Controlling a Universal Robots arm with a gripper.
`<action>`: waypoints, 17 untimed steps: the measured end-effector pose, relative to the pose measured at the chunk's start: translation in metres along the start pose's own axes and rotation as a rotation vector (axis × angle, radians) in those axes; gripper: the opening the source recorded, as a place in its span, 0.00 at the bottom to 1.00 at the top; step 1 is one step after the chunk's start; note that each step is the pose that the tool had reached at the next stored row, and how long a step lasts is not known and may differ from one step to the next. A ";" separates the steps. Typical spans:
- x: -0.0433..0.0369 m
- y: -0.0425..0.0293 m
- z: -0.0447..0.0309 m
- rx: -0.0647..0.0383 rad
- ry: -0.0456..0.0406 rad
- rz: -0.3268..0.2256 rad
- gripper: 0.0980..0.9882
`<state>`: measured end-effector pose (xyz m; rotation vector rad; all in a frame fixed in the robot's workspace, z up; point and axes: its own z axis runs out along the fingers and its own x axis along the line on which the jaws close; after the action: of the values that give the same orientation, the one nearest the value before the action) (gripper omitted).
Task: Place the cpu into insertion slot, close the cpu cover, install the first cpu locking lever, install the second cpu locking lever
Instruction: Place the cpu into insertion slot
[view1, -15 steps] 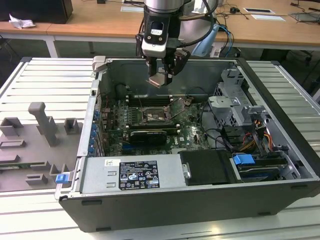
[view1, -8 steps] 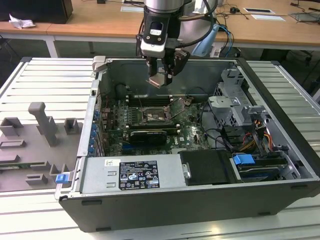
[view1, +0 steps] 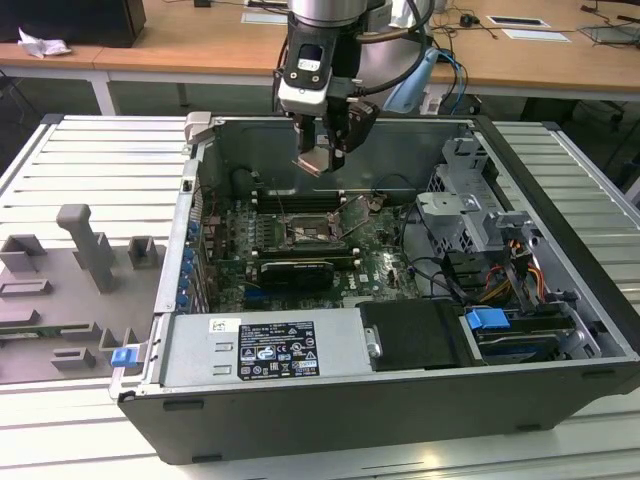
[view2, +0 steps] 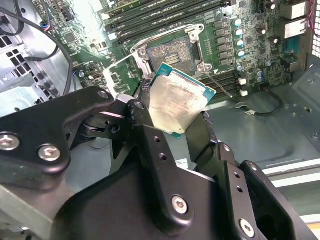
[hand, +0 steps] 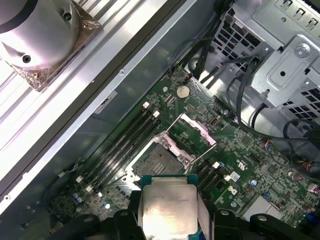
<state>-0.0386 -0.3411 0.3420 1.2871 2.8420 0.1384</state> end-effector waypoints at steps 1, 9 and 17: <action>0.0000 0.0000 0.0001 0.000 -0.0004 0.004 0.48; 0.0000 -0.0001 0.0007 -0.001 -0.0032 0.036 0.48; 0.0000 -0.0001 0.0013 -0.001 -0.0062 0.070 0.48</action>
<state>-0.0386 -0.3411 0.3407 1.3848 2.7923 0.1373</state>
